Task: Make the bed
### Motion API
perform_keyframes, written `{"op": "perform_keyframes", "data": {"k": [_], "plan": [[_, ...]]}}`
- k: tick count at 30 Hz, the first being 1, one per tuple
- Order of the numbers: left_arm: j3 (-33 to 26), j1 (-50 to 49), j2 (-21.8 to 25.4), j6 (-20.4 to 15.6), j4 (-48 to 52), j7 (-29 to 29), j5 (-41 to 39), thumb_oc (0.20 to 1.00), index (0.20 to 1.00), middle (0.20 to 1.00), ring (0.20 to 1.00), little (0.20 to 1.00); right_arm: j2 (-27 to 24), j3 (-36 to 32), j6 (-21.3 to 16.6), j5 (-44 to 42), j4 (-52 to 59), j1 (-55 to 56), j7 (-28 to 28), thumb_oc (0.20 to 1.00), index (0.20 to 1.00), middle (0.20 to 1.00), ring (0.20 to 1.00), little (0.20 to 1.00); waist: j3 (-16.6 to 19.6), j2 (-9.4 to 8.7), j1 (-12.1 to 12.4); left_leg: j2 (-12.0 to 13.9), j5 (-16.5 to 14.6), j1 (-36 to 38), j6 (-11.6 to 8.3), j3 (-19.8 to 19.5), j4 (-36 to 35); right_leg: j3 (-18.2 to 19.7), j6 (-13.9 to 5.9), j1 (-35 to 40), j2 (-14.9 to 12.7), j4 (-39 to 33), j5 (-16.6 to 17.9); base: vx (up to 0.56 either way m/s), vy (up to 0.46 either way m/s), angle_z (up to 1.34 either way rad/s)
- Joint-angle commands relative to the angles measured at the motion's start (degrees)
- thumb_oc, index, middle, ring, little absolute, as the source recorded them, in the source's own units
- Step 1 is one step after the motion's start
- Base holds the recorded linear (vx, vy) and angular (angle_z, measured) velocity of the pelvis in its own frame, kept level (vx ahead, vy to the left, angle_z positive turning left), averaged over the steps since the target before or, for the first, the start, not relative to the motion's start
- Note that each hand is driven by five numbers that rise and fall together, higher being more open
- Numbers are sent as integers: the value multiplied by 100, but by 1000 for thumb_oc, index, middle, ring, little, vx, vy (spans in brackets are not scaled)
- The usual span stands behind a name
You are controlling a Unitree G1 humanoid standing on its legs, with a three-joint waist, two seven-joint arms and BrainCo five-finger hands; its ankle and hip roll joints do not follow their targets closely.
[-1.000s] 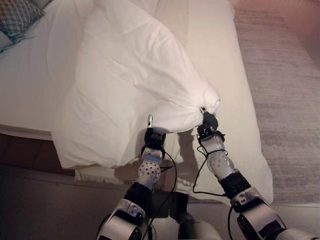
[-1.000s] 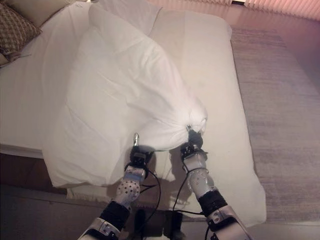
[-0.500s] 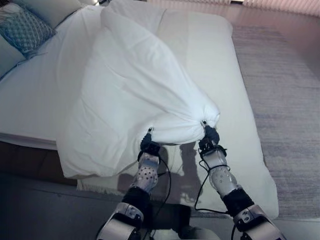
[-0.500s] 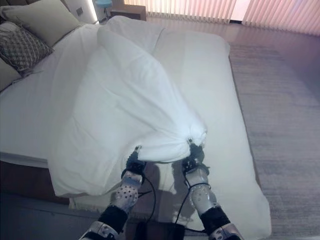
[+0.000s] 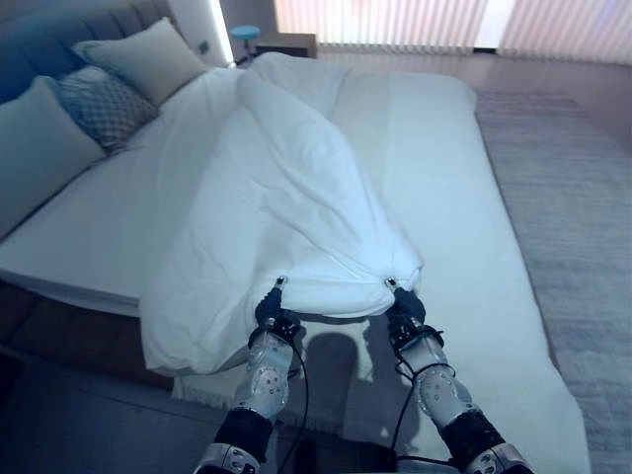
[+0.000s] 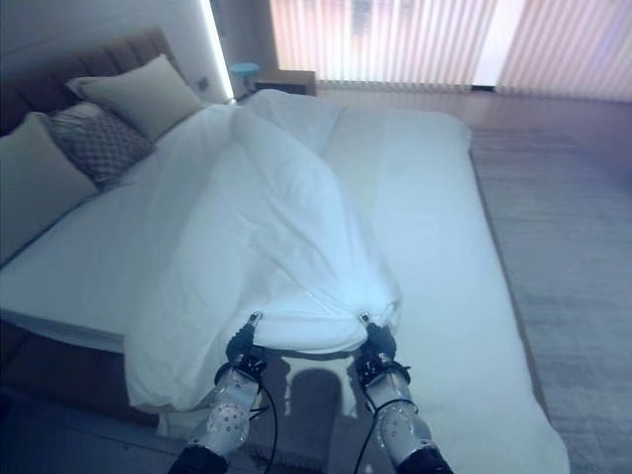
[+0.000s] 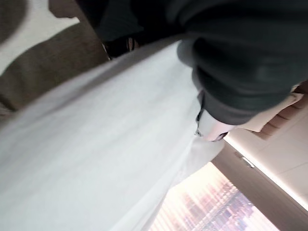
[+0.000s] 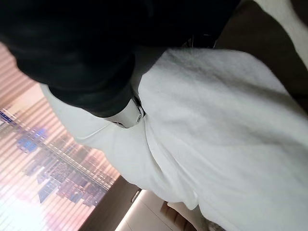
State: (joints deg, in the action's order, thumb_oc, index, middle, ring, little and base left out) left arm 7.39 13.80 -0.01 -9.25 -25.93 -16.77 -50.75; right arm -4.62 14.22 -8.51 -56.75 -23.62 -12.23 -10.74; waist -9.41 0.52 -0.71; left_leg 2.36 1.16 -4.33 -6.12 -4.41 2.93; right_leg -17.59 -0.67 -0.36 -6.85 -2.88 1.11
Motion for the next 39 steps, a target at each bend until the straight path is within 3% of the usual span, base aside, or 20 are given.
{"op": "perform_keyframes", "data": {"k": [1,4,6,8,9,10,11,12,13,15,17,21,23,25,28,32,36,37,38,39], "plan": [[-1462,-39,1342,-1244,596,-232,251,200,200,200,200,200,-737,-1063,-528,200,-363,344,-141,200,200,200,200,200,610,-17,71,894,344,518,134,-109,-428,521,-655,-436,-447,956,-297,85,389,9],[-1500,-93,1445,-1307,775,-255,341,200,200,200,200,200,-722,-1004,-480,182,-383,318,-121,200,200,200,200,200,652,48,126,1311,611,463,-144,-336,-398,683,-873,-394,-792,1082,-218,69,592,7],[-1428,-47,1561,-1320,938,-188,454,200,200,200,200,200,-698,-937,-451,158,-299,294,-64,200,200,200,200,200,636,31,226,1229,318,416,-258,-653,-61,865,-1032,-400,-1043,1068,82,8,588,-2],[-1380,-85,1608,-1268,1104,-102,540,200,200,200,200,200,-634,-887,-346,218,-214,303,44,200,200,200,200,200,624,-104,257,831,-598,370,-181,-560,403,1014,-1189,-334,-1434,864,760,-18,513,-15],[-1288,-92,1606,-1268,1177,-23,580,200,200,200,200,200,-623,-909,-299,296,-122,389,49,200,200,200,200,200,619,-203,238,609,-816,330,-96,-336,529,981,-1289,-264,-1734,608,1476,-77,691,-12],[-1223,-101,1628,-1260,1272,11,645,200,200,200,200,200,-598,-870,-273,338,-91,365,16,200,200,200,200,200,574,-267,277,452,-936,300,-37,-139,628,841,-1254,-372,-1911,504,1890,-73,470,-9],[-1223,-101,1629,-1260,1272,11,645,200,200,200,200,200,-597,-870,-273,338,-91,365,16,200,200,200,200,200,578,-272,277,446,-934,295,-35,-138,628,843,-1256,-378,-1917,504,1891,-294,733,-27],[-1160,-116,1645,-1274,1311,-75,756,200,200,200,200,200,-448,-760,-343,301,-106,217,0,200,200,200,200,200,422,-240,413,226,-877,200,125,226,589,333,-1142,-599,-1952,448,1863,-328,772,-60],[-1136,-111,1647,-1251,1317,-99,810,200,200,200,200,200,-343,-689,-389,226,-156,146,11,200,200,200,200,200,410,-175,472,131,-761,161,187,290,467,157,-1065,-570,-1824,650,1478,-387,994,-80],[-1084,-107,1634,-1245,1413,-64,844,200,200,200,200,200,-261,-582,-457,125,-192,59,49,200,200,200,200,200,425,-102,494,-30,-516,144,313,286,190,296,-864,-533,-1344,1277,791,-197,624,-53],[-1056,-123,1645,-1185,1529,-67,933,200,200,200,200,200,-184,-452,-482,83,-161,45,149,200,200,200,200,200,480,-114,587,-213,-275,166,417,321,-149,94,-652,-360,-586,1862,-88,-163,469,25],[-997,-34,1627,-1026,1463,-102,1072,200,200,200,200,200,-182,-280,-550,50,59,123,196,200,200,200,200,200,558,-315,590,-775,50,130,377,255,-324,560,-348,22,667,1654,-798,-127,312,13],[-977,-56,1566,-1013,1423,-124,1115,200,200,200,200,200,-199,-192,-575,23,88,84,136,200,200,200,200,200,594,-298,602,-936,223,130,377,250,-487,741,-109,166,858,1192,-835,-121,222,54],[-940,-72,1521,-945,1357,-52,1126,200,200,200,200,200,-260,-237,-583,19,70,145,95,200,200,200,200,200,656,-205,487,-1084,316,41,359,103,-459,1023,-50,321,928,843,-792,-81,186,26],[-894,-151,1410,-918,1394,54,1126,200,200,200,200,200,-380,-346,-555,90,112,379,125,200,200,200,200,200,540,-101,384,-1192,211,-279,203,147,111,807,-68,370,776,684,-686,-118,229,58],[-830,-163,1328,-940,1368,50,1052,200,200,200,200,200,-426,-333,-485,76,49,425,115,200,200,200,200,200,413,-129,245,-570,-307,-227,282,381,572,743,-297,230,321,691,-533,-124,280,57],[-887,-329,1393,-936,1353,-46,1050,200,200,200,200,200,-457,-214,-313,91,-86,502,127,200,200,200,200,200,542,-208,236,374,-50,-134,198,-359,457,934,-476,101,-130,774,-544,14,351,-35],[-888,-332,1391,-935,1354,-46,1050,200,200,200,200,200,-459,-212,-313,90,-86,504,128,200,200,200,200,200,538,-204,233,380,-49,-120,193,-361,445,931,-473,106,-125,782,-552,60,481,-14],[-914,-355,1403,-936,1325,-69,1011,200,200,200,200,200,-512,-195,-241,127,-100,481,115,200,200,200,200,200,567,-147,216,875,246,-22,40,-576,212,1050,-595,106,-304,863,-550,66,606,-2],[-894,-321,1424,-932,1293,-89,1045,200,200,200,200,200,-525,-207,-236,158,-105,433,111,200,200,200,200,200,575,-109,248,996,409,-20,-81,-814,203,1168,-698,79,-424,888,-473,68,789,12]]}}
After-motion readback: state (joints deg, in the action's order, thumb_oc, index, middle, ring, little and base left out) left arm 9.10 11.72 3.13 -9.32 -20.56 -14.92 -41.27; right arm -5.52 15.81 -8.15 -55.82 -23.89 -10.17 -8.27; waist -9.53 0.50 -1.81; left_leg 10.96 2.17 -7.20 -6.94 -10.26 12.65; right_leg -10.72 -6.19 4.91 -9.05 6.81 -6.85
